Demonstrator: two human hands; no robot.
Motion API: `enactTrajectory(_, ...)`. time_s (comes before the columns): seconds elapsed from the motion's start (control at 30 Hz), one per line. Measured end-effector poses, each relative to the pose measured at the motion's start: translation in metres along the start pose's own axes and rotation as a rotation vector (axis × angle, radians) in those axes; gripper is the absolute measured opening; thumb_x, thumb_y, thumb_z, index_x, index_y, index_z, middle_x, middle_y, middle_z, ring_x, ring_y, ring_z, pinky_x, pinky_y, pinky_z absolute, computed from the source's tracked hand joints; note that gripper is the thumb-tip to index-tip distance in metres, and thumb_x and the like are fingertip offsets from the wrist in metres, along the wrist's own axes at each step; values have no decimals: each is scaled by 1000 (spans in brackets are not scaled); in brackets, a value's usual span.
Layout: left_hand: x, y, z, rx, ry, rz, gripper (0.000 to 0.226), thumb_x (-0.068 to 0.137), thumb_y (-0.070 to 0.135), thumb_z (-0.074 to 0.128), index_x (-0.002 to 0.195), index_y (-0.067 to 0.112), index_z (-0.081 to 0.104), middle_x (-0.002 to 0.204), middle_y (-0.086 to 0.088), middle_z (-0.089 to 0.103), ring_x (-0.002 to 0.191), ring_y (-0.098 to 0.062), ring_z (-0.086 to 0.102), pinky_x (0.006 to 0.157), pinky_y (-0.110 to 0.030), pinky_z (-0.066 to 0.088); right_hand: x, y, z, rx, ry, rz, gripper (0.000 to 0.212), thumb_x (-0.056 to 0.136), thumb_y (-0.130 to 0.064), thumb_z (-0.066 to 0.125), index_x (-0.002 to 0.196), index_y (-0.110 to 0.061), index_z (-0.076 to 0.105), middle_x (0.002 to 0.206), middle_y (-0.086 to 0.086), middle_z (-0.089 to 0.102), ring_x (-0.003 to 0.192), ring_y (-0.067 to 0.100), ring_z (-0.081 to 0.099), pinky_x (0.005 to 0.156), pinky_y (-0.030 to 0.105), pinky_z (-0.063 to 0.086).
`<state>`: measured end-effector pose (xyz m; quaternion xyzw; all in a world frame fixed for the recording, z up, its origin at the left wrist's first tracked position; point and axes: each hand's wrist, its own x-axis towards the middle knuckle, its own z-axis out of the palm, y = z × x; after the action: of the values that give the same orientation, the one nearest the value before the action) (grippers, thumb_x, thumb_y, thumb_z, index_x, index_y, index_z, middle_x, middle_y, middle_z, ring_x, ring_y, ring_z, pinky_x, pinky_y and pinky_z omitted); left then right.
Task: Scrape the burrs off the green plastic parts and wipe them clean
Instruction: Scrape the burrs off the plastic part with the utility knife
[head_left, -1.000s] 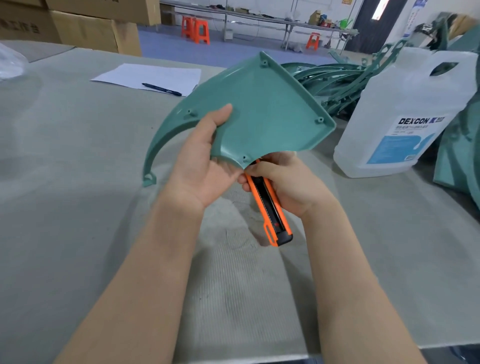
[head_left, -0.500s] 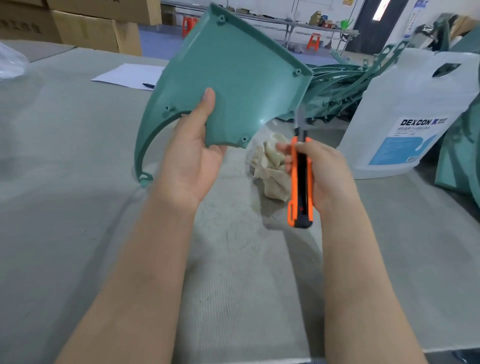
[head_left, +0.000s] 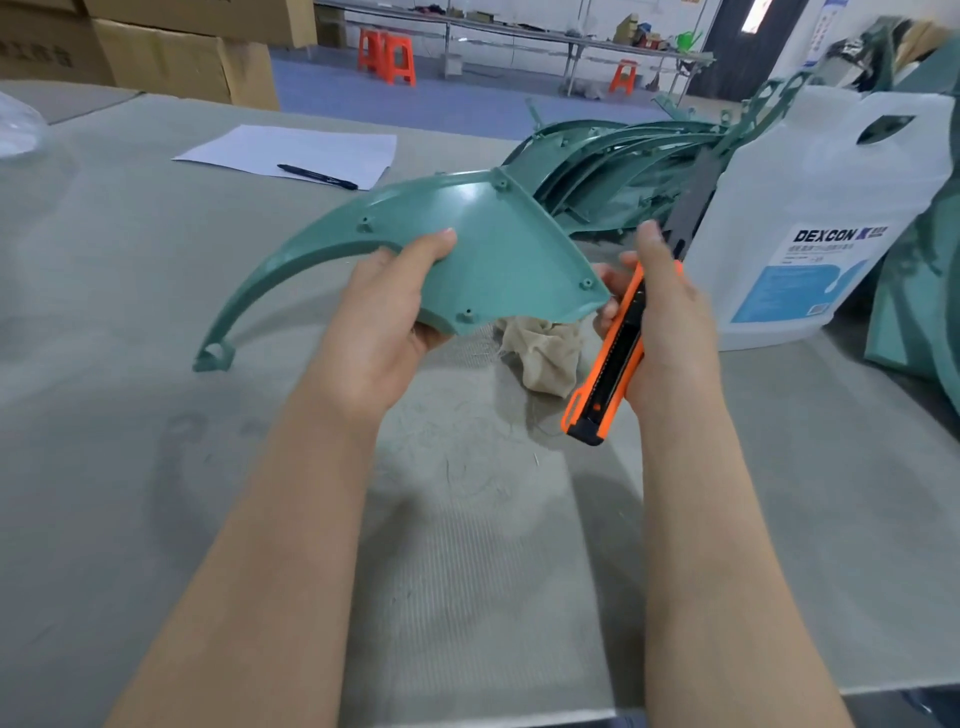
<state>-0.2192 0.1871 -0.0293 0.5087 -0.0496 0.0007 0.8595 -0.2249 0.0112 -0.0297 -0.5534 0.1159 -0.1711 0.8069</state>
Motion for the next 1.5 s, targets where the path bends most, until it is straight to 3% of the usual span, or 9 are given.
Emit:
enactTrajectory(0.2,3,-1,-7,4,47,-34,8,92,18,58,91,20,66,78,8,74,69,-4,69,52,-18,50,-2,7,2,-187,-103,-48,17,88,-25,71,78,-17,59,62,-8,59,47,8,49,51,22,45)
enactTrajectory(0.5,8,0,-10,-226,48,-71,10,93,23,59,98,19,66,90,3,75,81,-10,71,61,-23,55,-3,9,8,10,-166,-26,8,92,-16,65,90,-11,59,79,3,57,45,9,45,46,19,42)
enactTrajectory(0.67,4,4,-8,-415,-151,-64,55,86,37,61,133,10,51,118,-7,67,108,-20,65,92,-33,53,-7,11,17,145,-90,8,13,93,-15,64,83,-14,57,71,0,58,41,10,45,44,20,42)
enactTrajectory(0.8,1,-6,3,-133,-269,-119,45,76,38,76,114,21,59,105,1,72,104,-15,67,94,-34,52,-12,15,25,197,-56,28,15,93,-16,64,82,-15,55,64,-1,57,41,10,45,44,20,43)
enactTrajectory(0.93,3,-19,12,-48,-54,-68,12,94,21,59,105,21,63,103,0,72,94,-15,69,89,-34,54,-14,17,26,-46,-87,-69,12,94,-21,64,86,-15,56,68,-2,54,46,9,49,47,22,46)
enactTrajectory(1.07,7,-17,7,-114,75,30,16,96,12,56,111,16,60,111,-4,70,98,-16,69,79,-29,56,-17,20,26,-491,-30,-359,28,98,-37,53,78,-19,48,68,4,60,58,12,53,63,34,49)
enactTrajectory(1.2,8,-12,4,-191,166,136,19,96,12,55,114,17,56,114,-3,67,99,-14,67,76,-26,56,-18,17,27,-592,-61,-351,40,104,-43,33,90,-15,57,75,0,59,74,17,55,80,47,49)
enactTrajectory(1.37,8,-9,6,-230,277,171,7,97,15,56,94,21,60,92,7,70,85,-7,69,78,-24,57,-22,18,29,-646,-225,-285,40,104,-40,32,76,-19,52,55,-3,55,50,11,51,54,33,44)
enactTrajectory(1.5,6,-7,7,-177,333,157,16,98,22,54,84,18,61,73,12,72,73,-2,70,85,-25,55,-32,26,40,-695,-360,-307,43,103,-43,33,76,-17,54,56,1,56,45,10,54,50,24,43)
